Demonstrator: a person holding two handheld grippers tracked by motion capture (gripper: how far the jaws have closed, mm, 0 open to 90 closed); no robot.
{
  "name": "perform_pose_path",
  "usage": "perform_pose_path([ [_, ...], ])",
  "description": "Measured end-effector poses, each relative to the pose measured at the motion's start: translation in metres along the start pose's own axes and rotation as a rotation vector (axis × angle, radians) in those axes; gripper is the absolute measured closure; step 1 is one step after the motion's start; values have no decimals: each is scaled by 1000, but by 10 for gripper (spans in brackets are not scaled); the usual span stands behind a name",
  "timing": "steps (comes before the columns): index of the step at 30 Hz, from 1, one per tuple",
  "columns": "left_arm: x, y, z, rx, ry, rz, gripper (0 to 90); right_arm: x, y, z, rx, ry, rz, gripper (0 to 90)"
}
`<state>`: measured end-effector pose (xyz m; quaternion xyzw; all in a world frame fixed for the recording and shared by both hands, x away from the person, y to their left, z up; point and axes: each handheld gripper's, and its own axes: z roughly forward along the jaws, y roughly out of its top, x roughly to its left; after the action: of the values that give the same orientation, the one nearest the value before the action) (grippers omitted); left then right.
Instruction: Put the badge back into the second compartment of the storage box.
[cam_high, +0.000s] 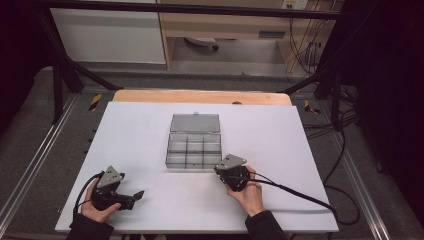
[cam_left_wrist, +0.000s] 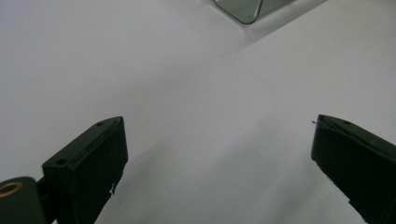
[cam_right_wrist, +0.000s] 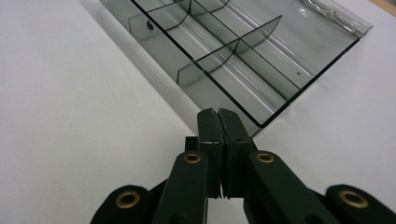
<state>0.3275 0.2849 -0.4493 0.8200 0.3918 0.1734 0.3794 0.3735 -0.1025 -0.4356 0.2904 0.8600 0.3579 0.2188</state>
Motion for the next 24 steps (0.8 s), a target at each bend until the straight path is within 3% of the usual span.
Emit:
perform_pose_path([
  [24, 0, 0, 0, 0, 3, 2, 35, -2, 5, -14, -21, 40, 21, 890],
])
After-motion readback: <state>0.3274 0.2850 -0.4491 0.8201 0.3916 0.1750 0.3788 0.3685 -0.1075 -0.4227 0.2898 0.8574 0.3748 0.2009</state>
